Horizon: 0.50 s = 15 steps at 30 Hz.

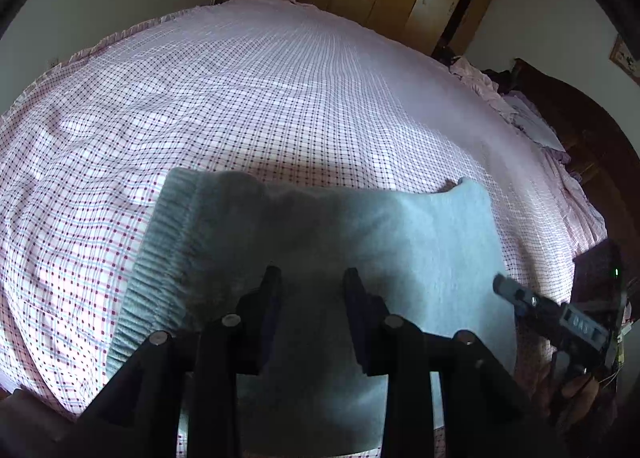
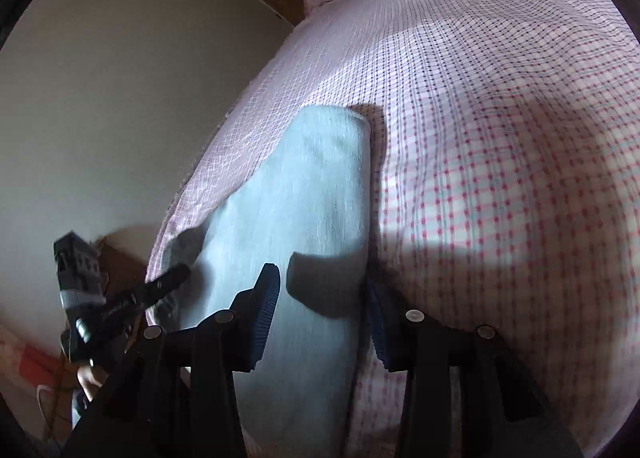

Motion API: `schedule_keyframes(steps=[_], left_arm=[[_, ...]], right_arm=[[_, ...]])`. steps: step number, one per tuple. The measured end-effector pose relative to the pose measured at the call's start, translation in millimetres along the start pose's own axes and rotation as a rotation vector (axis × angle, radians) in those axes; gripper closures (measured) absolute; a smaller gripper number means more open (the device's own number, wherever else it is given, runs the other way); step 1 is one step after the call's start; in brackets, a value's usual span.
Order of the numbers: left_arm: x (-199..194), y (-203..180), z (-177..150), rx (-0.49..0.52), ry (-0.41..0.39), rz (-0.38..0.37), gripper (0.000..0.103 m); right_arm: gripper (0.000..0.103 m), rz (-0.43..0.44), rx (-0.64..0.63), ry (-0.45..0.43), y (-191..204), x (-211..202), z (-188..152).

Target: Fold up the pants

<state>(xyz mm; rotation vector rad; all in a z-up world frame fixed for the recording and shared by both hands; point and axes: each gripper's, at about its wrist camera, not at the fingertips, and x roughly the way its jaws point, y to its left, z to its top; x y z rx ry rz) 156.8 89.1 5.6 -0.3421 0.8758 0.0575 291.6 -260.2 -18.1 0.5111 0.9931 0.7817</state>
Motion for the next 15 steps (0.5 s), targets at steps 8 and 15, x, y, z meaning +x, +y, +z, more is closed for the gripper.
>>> schedule_keyframes(steps=[8, 15], left_arm=[[3, -3, -1, 0.028, 0.008, 0.005, 0.069], [-5, -10, 2, 0.024, -0.009, -0.041, 0.067]], right_arm=[[0.068, 0.057, 0.075, 0.036, -7, 34, 36], [0.099, 0.079, 0.072, 0.014, 2, 35, 38]])
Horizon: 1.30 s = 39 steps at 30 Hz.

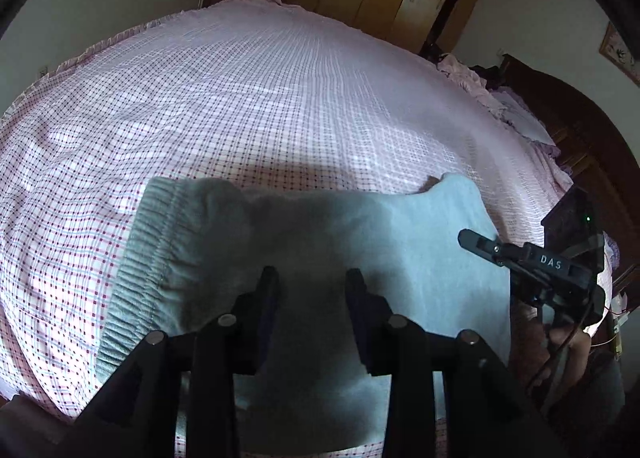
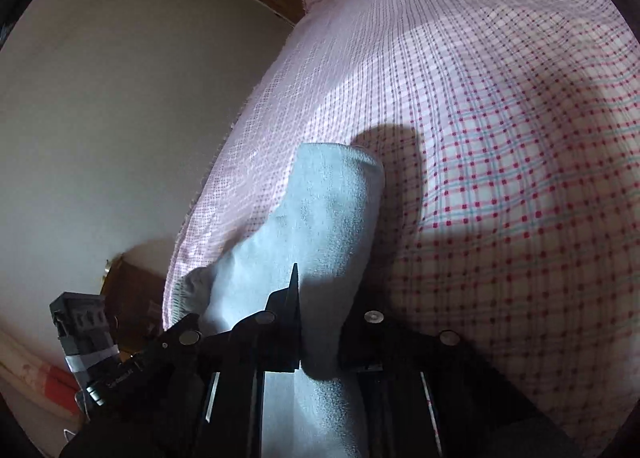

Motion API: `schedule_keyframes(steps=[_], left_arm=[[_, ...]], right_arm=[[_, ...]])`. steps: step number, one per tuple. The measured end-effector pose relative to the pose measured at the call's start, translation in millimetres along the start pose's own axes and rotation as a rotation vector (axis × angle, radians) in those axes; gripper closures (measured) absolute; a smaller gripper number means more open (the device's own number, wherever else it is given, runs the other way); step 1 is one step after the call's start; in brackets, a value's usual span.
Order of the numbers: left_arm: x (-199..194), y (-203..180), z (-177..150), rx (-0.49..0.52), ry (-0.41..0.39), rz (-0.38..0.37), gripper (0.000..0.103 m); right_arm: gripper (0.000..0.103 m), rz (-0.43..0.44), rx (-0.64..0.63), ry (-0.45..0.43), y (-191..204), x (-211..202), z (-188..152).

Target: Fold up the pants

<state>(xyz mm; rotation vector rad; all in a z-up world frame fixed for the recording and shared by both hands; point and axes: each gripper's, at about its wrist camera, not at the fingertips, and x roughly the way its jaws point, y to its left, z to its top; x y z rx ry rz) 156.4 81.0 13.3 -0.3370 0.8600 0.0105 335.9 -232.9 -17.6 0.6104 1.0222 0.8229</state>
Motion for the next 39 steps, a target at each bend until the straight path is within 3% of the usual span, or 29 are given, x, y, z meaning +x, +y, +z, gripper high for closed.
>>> schedule_keyframes(steps=[3, 6, 11, 14, 16, 18, 22, 28, 31, 39], left_arm=[[0, -11, 10, 0.017, -0.018, -0.008, 0.067], [12, -30, 25, 0.055, -0.027, -0.015, 0.067], [44, -78, 49, 0.125, -0.011, -0.032, 0.067], [60, -112, 57, 0.174, -0.012, -0.030, 0.067], [70, -134, 59, 0.205, -0.005, -0.029, 0.067], [75, -150, 58, 0.217, 0.010, -0.038, 0.067], [75, -165, 52, 0.228, 0.016, -0.065, 0.067], [68, -171, 34, 0.236, 0.034, -0.056, 0.067], [58, -170, 28, 0.237, 0.032, -0.052, 0.067], [47, -195, 12, 0.265, 0.037, -0.075, 0.066]], right_arm=[[0.099, 0.033, -0.011, -0.019, 7, -16, 13], [0.099, -0.030, -0.070, -0.068, 6, -45, 36], [0.099, -0.117, -0.050, -0.123, -40, -95, 81], [0.097, -0.119, 0.001, -0.058, -85, -103, 106], [0.084, -0.156, 0.035, 0.004, -108, -97, 114], [0.084, -0.115, 0.094, 0.033, -126, -94, 107], [0.084, -0.011, 0.144, -0.007, -129, -116, 69], [0.084, 0.002, 0.197, -0.122, -116, -150, -11], [0.085, 0.002, 0.227, -0.199, -113, -159, -30], [0.090, 0.025, 0.304, -0.258, -135, -182, -33]])
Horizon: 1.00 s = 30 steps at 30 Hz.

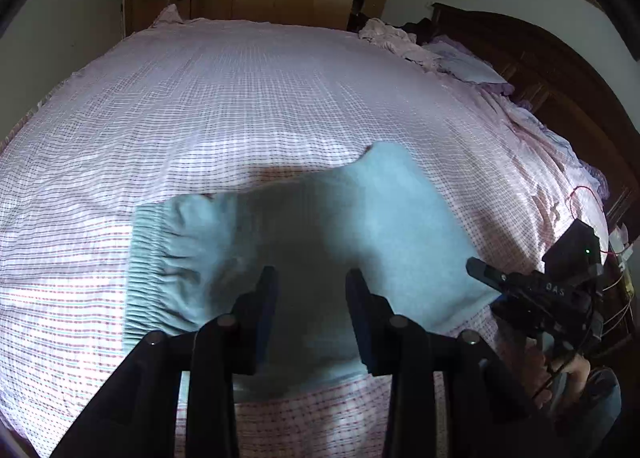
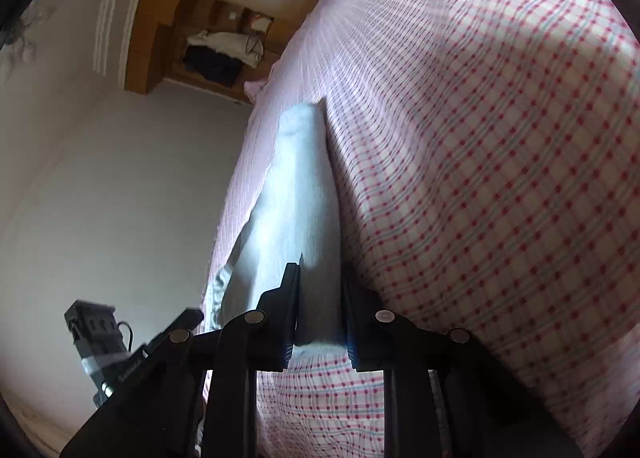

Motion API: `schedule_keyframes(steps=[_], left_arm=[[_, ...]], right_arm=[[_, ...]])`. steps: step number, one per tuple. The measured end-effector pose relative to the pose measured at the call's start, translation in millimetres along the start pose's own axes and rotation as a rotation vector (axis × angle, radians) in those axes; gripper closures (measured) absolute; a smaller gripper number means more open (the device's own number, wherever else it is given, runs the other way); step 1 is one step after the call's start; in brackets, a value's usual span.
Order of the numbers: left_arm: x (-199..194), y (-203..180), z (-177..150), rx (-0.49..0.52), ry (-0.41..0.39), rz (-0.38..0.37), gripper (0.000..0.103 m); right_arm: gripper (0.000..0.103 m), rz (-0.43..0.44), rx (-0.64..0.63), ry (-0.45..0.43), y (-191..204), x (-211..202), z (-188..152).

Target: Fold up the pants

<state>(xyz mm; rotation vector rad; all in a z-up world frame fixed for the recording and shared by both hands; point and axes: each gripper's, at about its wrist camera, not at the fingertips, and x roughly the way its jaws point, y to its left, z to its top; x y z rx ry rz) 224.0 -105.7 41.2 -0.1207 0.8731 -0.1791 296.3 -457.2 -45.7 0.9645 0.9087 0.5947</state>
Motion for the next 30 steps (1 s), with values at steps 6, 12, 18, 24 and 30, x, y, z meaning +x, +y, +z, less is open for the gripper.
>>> schedule_keyframes(steps=[6, 12, 18, 24, 30], left_arm=[[26, -28, -2, -0.018, 0.065, -0.074, 0.066], [40, -52, -13, 0.031, 0.108, -0.095, 0.066], [38, -51, -16, 0.042, 0.105, -0.088, 0.066], [40, -50, -18, 0.030, 0.107, -0.078, 0.066], [37, -54, -18, 0.029, 0.087, -0.106, 0.085]], right_arm=[[0.090, 0.167, 0.216, -0.012, -34, -3, -3], [0.087, 0.184, 0.231, 0.012, -34, -5, -19], [0.078, 0.175, 0.241, 0.046, -25, 14, -23], [0.075, 0.192, 0.277, 0.012, -16, 32, -21], [0.097, 0.119, 0.269, 0.007, -20, 27, -13]])
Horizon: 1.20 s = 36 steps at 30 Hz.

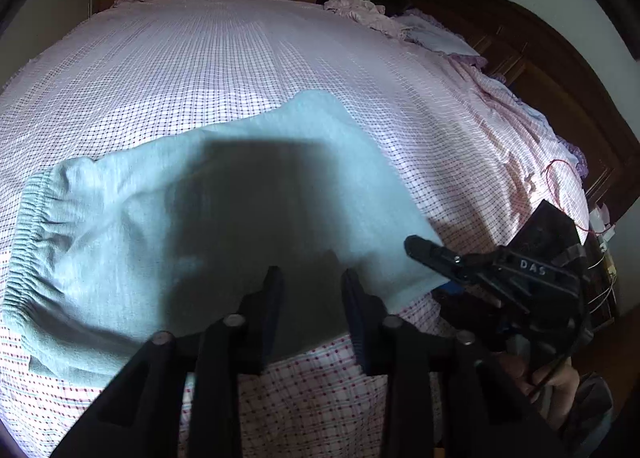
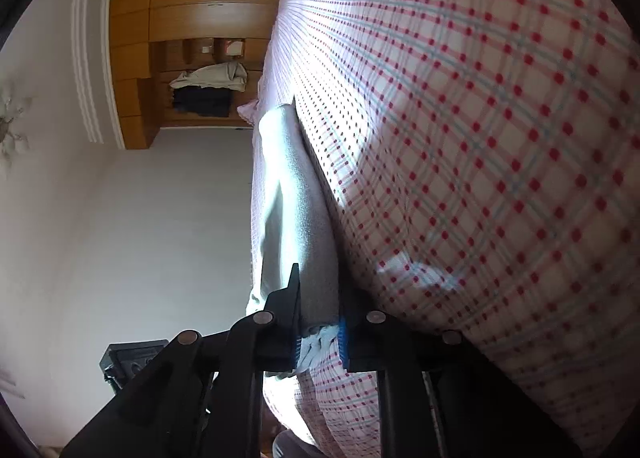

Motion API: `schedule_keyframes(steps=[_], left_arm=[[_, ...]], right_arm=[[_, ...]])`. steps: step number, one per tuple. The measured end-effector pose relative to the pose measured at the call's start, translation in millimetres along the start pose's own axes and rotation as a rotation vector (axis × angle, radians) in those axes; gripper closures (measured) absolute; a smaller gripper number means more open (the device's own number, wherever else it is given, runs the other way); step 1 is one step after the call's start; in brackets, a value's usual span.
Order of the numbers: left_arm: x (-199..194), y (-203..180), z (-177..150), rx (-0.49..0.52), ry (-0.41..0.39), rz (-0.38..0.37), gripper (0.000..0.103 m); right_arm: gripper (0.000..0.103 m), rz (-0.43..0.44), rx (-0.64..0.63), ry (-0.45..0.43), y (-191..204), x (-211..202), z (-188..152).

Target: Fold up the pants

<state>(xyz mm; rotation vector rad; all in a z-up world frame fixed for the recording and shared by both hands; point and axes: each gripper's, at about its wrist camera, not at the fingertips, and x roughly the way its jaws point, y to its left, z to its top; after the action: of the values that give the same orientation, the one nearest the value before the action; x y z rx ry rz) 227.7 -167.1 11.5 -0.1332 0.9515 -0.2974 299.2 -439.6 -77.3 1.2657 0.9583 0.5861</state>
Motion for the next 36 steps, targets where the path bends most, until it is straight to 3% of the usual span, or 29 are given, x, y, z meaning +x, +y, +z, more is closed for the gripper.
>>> schedule_keyframes(steps=[9, 14, 21, 27, 31, 36], left_arm=[[6, -4, -15, -0.052, -0.010, 0.016, 0.089], [1, -11, -25, -0.040, -0.051, 0.109, 0.090], [19, -9, -30, -0.046, -0.020, 0.106, 0.090], [18, -7, -31, -0.051, -0.020, 0.095, 0.090], [17, -5, -31, -0.051, -0.018, 0.090, 0.090], [15, 0, -31, -0.068, -0.019, 0.066, 0.090]], right_arm=[[0.097, -0.040, -0.047, -0.026, 16, -3, -12], [0.098, -0.065, -0.071, -0.047, 17, -14, -22], [0.097, -0.099, -0.090, -0.064, 24, -11, -27], [0.097, -0.105, -0.061, -0.020, 28, -4, -21], [0.097, -0.197, -0.167, -0.049, 49, 0, -25], [0.100, -0.414, -0.446, -0.085, 104, 11, -38]])
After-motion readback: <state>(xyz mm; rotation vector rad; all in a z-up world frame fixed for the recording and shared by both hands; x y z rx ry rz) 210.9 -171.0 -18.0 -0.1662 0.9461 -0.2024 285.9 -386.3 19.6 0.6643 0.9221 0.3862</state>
